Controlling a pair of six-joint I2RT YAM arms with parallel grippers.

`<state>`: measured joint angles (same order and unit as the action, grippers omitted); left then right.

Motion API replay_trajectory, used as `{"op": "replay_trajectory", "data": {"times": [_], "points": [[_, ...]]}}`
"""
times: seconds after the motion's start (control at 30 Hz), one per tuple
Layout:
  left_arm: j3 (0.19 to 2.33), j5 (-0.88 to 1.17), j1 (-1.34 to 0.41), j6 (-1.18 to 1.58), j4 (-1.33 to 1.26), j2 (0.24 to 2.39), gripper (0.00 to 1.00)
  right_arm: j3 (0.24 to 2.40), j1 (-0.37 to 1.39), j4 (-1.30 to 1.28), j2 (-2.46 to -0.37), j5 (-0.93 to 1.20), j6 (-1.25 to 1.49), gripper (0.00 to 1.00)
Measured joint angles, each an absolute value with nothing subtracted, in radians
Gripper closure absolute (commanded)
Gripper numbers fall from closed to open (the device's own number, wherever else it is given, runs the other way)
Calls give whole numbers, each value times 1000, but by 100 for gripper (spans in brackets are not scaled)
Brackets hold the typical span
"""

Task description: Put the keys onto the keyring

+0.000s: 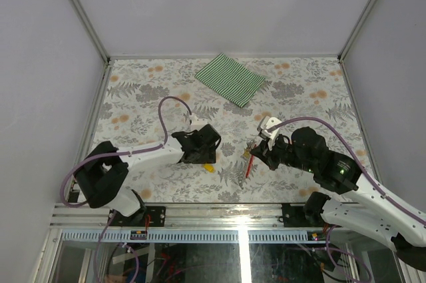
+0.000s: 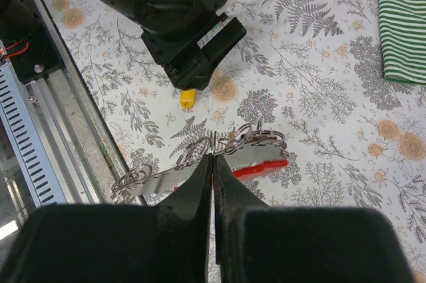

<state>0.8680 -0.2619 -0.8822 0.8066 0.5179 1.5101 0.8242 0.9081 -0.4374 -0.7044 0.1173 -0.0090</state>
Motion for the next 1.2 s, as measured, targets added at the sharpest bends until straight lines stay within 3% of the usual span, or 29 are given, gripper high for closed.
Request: {"op": "replay_trajectory", "data": {"times": [0.47, 0.77, 1.2], "points": [[861, -208, -896, 842, 465, 1575, 37, 820, 908, -438, -692, 125, 3, 100], [855, -201, -896, 861, 448, 1587, 32, 820, 908, -437, -701, 126, 7, 100], [858, -176, -896, 835, 377, 1600, 37, 820, 908, -437, -717, 151, 13, 100]]}}
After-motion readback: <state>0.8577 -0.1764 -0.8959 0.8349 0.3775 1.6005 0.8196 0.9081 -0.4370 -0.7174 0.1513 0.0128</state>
